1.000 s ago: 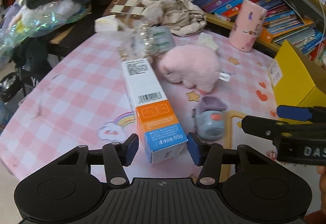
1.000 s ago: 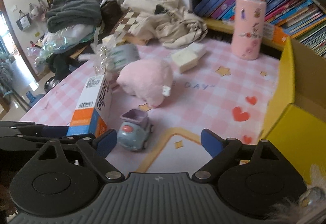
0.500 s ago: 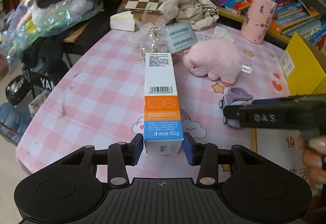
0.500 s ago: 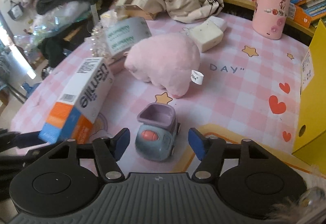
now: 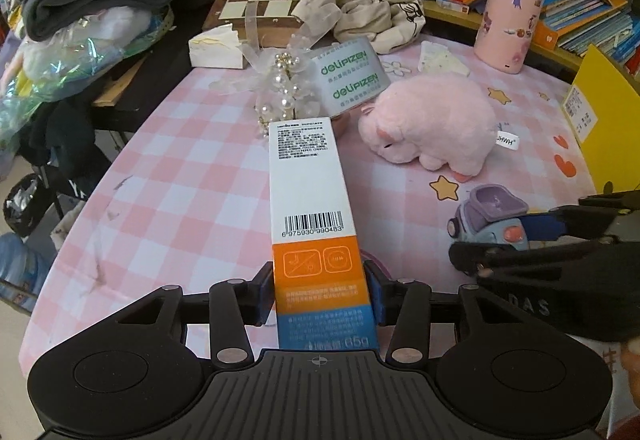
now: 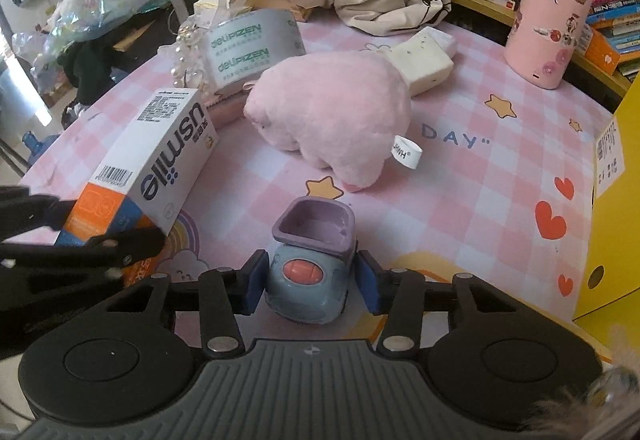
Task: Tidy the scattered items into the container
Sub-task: 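Close the left gripper on the usmile box while the right gripper grasps the toy car, then lift the usmile box and toy car and carry both toward the yellow box, then lower the usmile box into the yellow box while the right gripper lowers the toy car inside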
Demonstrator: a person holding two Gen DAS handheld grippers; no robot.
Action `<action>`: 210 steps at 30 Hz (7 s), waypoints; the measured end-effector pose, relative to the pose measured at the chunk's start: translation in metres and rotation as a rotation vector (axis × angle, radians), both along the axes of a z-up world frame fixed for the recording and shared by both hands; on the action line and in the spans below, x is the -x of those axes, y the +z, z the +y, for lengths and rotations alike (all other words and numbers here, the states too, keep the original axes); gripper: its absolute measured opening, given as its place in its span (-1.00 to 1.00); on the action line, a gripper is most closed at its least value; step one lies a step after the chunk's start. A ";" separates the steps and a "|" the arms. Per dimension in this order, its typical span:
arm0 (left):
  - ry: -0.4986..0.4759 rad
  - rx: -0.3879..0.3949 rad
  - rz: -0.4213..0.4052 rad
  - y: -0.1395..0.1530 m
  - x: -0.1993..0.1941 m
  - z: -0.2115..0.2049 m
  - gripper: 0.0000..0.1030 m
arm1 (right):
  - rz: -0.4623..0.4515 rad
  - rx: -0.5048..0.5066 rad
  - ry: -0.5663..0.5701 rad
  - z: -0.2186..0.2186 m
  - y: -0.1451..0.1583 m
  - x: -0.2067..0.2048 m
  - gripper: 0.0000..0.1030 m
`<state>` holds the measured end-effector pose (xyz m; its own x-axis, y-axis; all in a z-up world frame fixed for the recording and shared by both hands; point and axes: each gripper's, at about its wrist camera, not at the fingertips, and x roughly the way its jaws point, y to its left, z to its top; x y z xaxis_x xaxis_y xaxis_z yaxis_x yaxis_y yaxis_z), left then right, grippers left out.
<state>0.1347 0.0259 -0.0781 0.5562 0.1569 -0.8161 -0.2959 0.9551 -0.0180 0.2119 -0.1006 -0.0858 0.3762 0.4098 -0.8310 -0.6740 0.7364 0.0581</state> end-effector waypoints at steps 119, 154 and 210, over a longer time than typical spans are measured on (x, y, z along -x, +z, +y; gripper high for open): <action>-0.484 0.164 -0.316 0.071 0.073 -0.110 -0.26 | -0.194 -0.096 -0.479 -0.183 0.071 0.129 -0.21; -0.472 0.088 -0.531 0.157 -0.042 -0.259 -0.26 | -0.427 -0.289 -0.341 -0.323 0.144 0.007 -0.21; -0.427 0.011 -0.202 0.064 -0.216 -0.300 0.16 | -0.052 0.186 0.006 -0.294 0.040 -0.197 0.02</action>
